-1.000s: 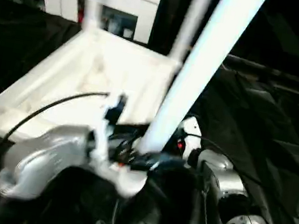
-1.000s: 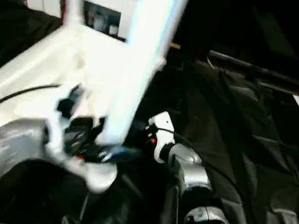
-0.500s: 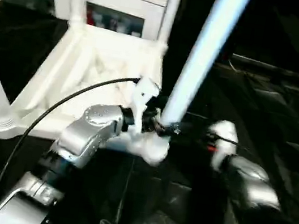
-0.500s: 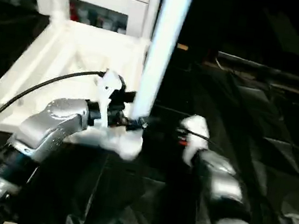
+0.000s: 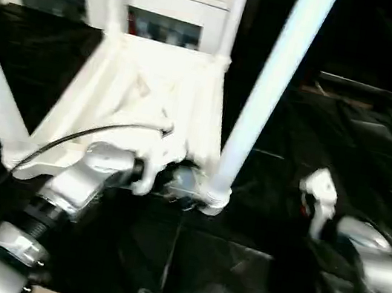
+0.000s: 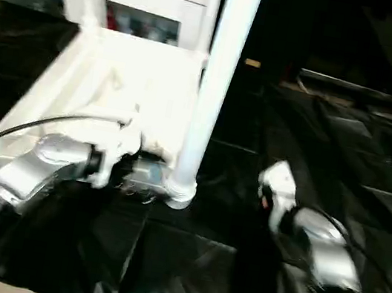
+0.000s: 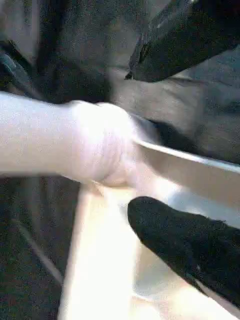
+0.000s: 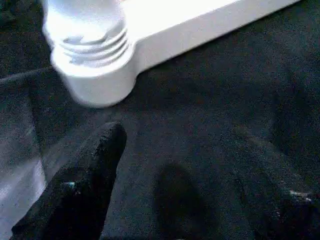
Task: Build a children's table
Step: Rotate table base, then rotate leg to tighten
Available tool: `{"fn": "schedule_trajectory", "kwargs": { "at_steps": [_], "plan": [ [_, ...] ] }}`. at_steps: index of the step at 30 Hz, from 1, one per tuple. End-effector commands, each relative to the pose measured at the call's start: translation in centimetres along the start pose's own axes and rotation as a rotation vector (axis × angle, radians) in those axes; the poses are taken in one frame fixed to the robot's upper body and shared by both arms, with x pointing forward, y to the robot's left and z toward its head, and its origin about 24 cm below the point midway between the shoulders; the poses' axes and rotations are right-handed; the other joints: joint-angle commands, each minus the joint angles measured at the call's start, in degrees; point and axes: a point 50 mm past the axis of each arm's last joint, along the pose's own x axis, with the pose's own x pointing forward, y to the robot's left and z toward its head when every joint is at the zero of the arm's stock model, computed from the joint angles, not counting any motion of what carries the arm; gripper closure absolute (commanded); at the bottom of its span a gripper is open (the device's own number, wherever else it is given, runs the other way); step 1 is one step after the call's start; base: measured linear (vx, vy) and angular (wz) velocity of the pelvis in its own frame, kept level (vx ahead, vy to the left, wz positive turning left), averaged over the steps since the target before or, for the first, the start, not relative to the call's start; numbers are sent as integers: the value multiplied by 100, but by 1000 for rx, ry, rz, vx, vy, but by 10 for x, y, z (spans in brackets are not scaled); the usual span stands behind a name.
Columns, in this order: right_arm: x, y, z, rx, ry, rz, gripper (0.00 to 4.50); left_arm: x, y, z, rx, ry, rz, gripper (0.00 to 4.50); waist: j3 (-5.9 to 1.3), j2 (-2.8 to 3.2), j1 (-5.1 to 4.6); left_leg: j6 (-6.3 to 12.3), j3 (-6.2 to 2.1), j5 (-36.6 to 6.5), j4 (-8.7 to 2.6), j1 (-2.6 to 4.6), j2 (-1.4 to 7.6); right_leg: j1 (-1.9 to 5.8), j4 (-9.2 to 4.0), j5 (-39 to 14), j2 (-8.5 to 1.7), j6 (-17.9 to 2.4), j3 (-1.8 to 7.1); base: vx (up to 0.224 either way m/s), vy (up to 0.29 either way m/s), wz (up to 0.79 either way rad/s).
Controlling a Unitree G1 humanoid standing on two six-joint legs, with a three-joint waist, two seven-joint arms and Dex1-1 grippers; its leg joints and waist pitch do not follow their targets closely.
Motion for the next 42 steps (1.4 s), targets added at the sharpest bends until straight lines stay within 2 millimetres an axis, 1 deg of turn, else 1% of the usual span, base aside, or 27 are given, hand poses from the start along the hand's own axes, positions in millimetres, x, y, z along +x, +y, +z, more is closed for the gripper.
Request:
{"fn": "schedule_trajectory", "kwargs": {
  "at_steps": [1,3,5,6,7,9,10,11,12,13,14,15,17,18,19,20,21,23,26,28,29,30,34,36,37,40,42],
  "plan": [
    [-5,4,4,-27,14,63,103,2,4,3,54,29,-13,67,-376,32,29,103,-133,-1617,-417,97,242,262,-534,-1855,-418,-947,277,0,0,0],
    [-9,8,3,-34,35,99,103,1,8,1,51,39,-14,73,-372,40,48,96,-141,-1650,-424,93,247,263,-541,-1933,-426,-911,279,0,0,0],
    [-10,9,2,-35,44,109,103,1,8,1,45,36,-21,88,-373,32,51,65,-146,-1654,-430,95,259,259,-526,-1909,-440,-968,278,0,0,0],
    [-11,12,2,-33,50,125,103,1,10,1,29,25,-34,99,-368,50,51,67,-144,-1678,-430,99,257,254,-536,-1936,-442,-982,278,0,0,0],
    [-11,12,2,-32,52,130,103,2,10,1,22,21,-42,109,-366,50,50,63,-138,-1681,-430,96,249,262,-561,-1954,-440,-979,277,0,0,0],
    [-12,14,3,-28,52,143,103,3,11,1,9,14,-52,117,-369,45,54,70,-141,-1685,-432,93,253,262,-552,-1918,-438,-994,275,0,0,0],
    [-12,15,3,-27,51,146,103,3,12,0,5,12,-53,122,-384,57,55,65,-146,-1700,-427,96,259,268,-540,-1865,-448,-1028,270,0,0,0],
    [-12,17,3,-24,52,153,103,3,13,0,-5,11,-62,131,-375,57,53,79,-140,-1690,-428,85,248,273,-552,-1849,-435,-1023,269,0,0,0],
    [-14,20,4,-16,52,169,103,4,14,-3,-15,14,-78,147,-380,76,62,83,-152,-1680,-431,94,255,276,-543,-1842,-445,-1033,268,0,0,0],
    [-14,20,4,-13,52,173,103,4,15,-3,-18,14,-83,155,-365,58,61,120,-132,-1663,-424,83,230,277,-578,-1900,-421,-979,265,0,0,0],
    [-15,21,5,-8,51,181,103,4,16,-5,-24,15,-90,166,-377,72,82,126,-140,-1644,-425,94,245,279,-569,-1888,-437,-980,267,0,0,0],
    [-15,21,5,-8,51,181,103,4,16,-5,-24,15,-90,166,-386,69,84,124,-137,-1628,-416,92,249,281,-555,-1849,-442,-989,268,0,0,0],
    [-16,23,6,10,44,192,103,4,18,-6,-35,13,-88,191,-387,73,82,111,-145,-1615,-422,85,256,282,-546,-1808,-453,-1046,259,0,0,0],
    [-16,23,7,15,42,193,86,4,19,-6,-39,11,-86,205,-385,71,80,117,-140,-1613,-418,86,250,285,-555,-1818,-451,-1045,259,0,0,0],
    [-16,23,7,18,41,194,75,3,20,-6,-40,12,-85,208,-388,82,89,122,-137,-1623,-414,99,252,278,-556,-1825,-450,-1048,259,0,0,0],
    [-17,23,8,22,38,195,69,3,22,-6,-41,19,-87,210,-390,78,90,120,-142,-1602,-416,88,252,287,-551,-1837,-451,-1026,256,0,0,0],
    [-17,23,8,22,38,195,65,3,22,-6,-41,19,-87,230,-389,74,89,124,-143,-1601,-418,90,253,283,-553,-1836,-450,-1020,257,0,0,0],
    [-17,23,8,23,37,196,39,2,23,-7,-43,25,-88,252,-391,76,90,120,-151,-1584,-419,83,261,289,-547,-1816,-467,-1038,258,0,0,0],
    [-17,24,9,25,37,198,26,-1,26,-9,-52,48,-99,263,-390,82,89,132,-139,-1562,-414,84,250,286,-553,-1761,-453,-1055,255,0,0,0],
    [-17,25,9,25,38,198,9,-2,26,-11,-57,59,-107,290,-391,93,96,121,-144,-1576,-418,85,256,292,-550,-1784,-457,-1044,253,0,0,0],
    [-17,25,9,26,39,197,9,-3,26,-12,-60,66,-112,290,-392,88,93,118,-149,-1566,-420,81,261,299,-544,-1771,-469,-1060,254,0,0,0],
    [-18,25,9,27,39,197,0,-4,26,-13,-64,75,-121,302,-389,90,96,123,-148,-1559,-422,80,262,295,-546,-1776,-468,-1063,252,0,0,0],
    [-18,25,9,29,41,197,0,-5,26,-16,-67,88,-134,330,-387,91,96,133,-144,-1548,-421,79,261,294,-550,-1801,-468,-1052,255,0,0,0],
    [-19,25,10,28,43,196,0,-7,24,-19,-70,108,-153,344,-387,73,95,146,-142,-1532,-418,81,261,290,-556,-1800,-469,-1060,255,0,0,0],
    [-19,25,10,27,43,195,0,-8,24,-21,-71,116,-162,344,-384,82,97,148,-145,-1523,-422,72,259,297,-556,-1845,-474,-1044,255,0,0,0],
    [-18,25,10,27,43,197,0,-8,24,-21,-70,119,-165,378,-385,80,97,141,-143,-1535,-419,78,261,292,-560,-1885,-478,-1030,256,0,0,0],
    [-17,25,11,27,42,200,0,-10,24,-23,-61,137,-172,389,-380,71,98,152,-146,-1523,-420,77,261,287,-567,-1973,-482,-1000,254,0,0,0]
  ]
}}
